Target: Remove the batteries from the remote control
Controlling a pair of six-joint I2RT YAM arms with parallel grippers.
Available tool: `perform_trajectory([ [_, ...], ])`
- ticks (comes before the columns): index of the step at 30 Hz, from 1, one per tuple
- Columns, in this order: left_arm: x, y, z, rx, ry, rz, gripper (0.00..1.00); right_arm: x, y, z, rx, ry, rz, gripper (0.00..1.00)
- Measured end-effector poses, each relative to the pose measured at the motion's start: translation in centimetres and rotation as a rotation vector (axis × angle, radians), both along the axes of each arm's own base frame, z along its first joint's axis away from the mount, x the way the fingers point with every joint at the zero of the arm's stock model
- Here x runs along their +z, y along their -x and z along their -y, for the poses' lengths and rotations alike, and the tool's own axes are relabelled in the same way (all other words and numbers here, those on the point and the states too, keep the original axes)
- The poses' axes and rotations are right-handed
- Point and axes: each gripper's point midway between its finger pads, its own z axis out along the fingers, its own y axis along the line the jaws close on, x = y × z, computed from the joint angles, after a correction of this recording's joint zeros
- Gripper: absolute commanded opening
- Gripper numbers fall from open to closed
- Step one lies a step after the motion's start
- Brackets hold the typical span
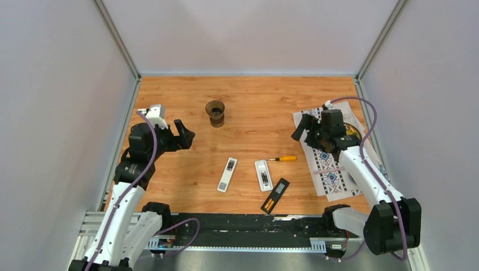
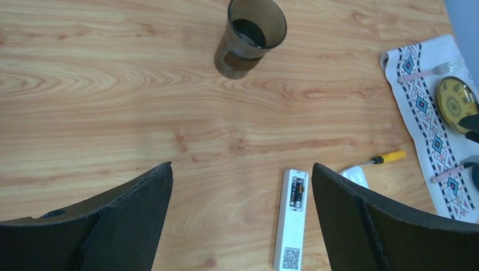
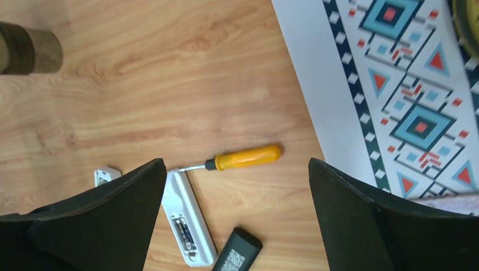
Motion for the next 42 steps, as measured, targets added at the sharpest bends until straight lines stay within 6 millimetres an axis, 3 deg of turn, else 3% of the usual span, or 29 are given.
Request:
perform_trajectory([
  [5,-0.7,-0.3,1.2,-0.066,0.014,-0.044,0.99,-4.4,3.1,-1.0,0.016,-0.039,-0.150,0.98],
  [9,-1.9,-0.5,2.1,-0.119,0.025,-0.098,0.99,-8.6,5.3,-1.9,0.011,-0.083,-0.295,0.88],
  [13,-1.7,-0.1,2.8,-0.165,0.032,-0.093,0.99,-10.6,5.3,-3.0,0.004,-0.139,-0.370,0.82],
  [17,-1.2,0.4,3.4,-0.206,0.041,-0.075,0.99,-10.9,4.2,-4.2,0.009,-0.184,-0.363,0.76],
  [22,-1.2,1.1,3.7,-0.231,0.044,-0.059,0.99,-10.8,2.0,-5.6,0.031,-0.201,-0.344,0.54],
  [34,-2.0,1.7,3.7,-0.244,0.031,-0.068,0.98,-11.6,-1.8,-10.3,0.122,-0.103,-0.343,0.52],
  [42,-2.6,2.0,3.5,-0.245,0.018,-0.091,0.97,-11.8,-4.6,-9.5,0.086,0.002,-0.322,0.53],
])
